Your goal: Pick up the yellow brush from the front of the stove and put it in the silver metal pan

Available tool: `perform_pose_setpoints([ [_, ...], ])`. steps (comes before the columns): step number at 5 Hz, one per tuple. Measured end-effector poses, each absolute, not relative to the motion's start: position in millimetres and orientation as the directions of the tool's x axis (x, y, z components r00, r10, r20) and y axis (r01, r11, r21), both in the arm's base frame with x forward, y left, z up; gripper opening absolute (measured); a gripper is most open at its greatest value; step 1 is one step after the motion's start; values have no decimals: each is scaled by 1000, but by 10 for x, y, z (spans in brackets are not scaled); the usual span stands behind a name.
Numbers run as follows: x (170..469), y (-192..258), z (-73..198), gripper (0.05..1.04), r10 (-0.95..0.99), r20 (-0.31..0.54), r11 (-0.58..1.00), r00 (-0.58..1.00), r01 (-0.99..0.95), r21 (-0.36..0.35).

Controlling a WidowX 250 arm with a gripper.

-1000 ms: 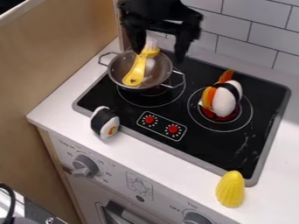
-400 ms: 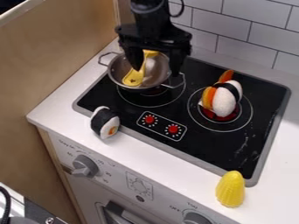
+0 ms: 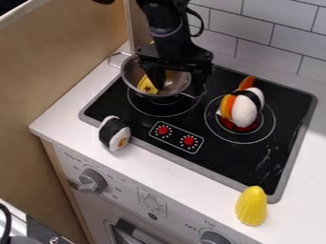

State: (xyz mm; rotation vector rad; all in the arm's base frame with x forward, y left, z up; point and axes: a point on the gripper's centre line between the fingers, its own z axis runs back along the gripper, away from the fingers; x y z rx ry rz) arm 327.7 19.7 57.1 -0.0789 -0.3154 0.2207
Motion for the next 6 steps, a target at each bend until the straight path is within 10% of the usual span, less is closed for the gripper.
perform_pose_setpoints([
  [6, 3061, 16, 733, 999, 293, 198, 956, 935, -289, -50],
])
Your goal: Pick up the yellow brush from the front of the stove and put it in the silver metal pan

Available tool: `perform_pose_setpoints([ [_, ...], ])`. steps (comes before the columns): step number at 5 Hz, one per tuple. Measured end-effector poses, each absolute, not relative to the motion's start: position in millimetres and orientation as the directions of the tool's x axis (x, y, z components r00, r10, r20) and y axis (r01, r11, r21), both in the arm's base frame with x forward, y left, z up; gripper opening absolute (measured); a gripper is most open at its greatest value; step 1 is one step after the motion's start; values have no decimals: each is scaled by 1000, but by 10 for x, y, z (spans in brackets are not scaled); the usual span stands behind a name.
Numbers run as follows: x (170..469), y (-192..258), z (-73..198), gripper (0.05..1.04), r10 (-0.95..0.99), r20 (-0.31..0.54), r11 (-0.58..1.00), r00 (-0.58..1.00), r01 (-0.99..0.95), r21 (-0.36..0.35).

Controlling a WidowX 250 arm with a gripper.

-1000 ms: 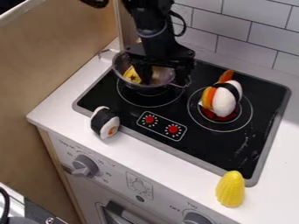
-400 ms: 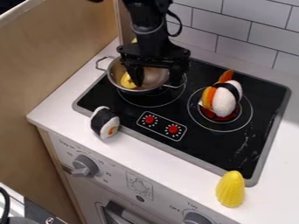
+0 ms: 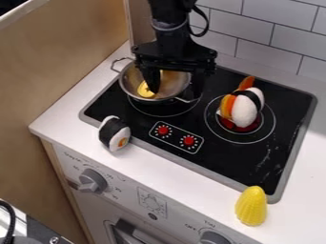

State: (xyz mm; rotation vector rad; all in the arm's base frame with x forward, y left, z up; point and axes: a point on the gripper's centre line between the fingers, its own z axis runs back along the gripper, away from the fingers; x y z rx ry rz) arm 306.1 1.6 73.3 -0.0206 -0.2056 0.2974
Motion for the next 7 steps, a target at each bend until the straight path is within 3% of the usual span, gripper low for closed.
perform_pose_setpoints([
  [5, 2844, -307, 971, 999, 358, 192, 933, 914, -360, -27],
  [7, 2678, -655, 1122, 999, 412, 164, 909, 897, -417, 1],
])
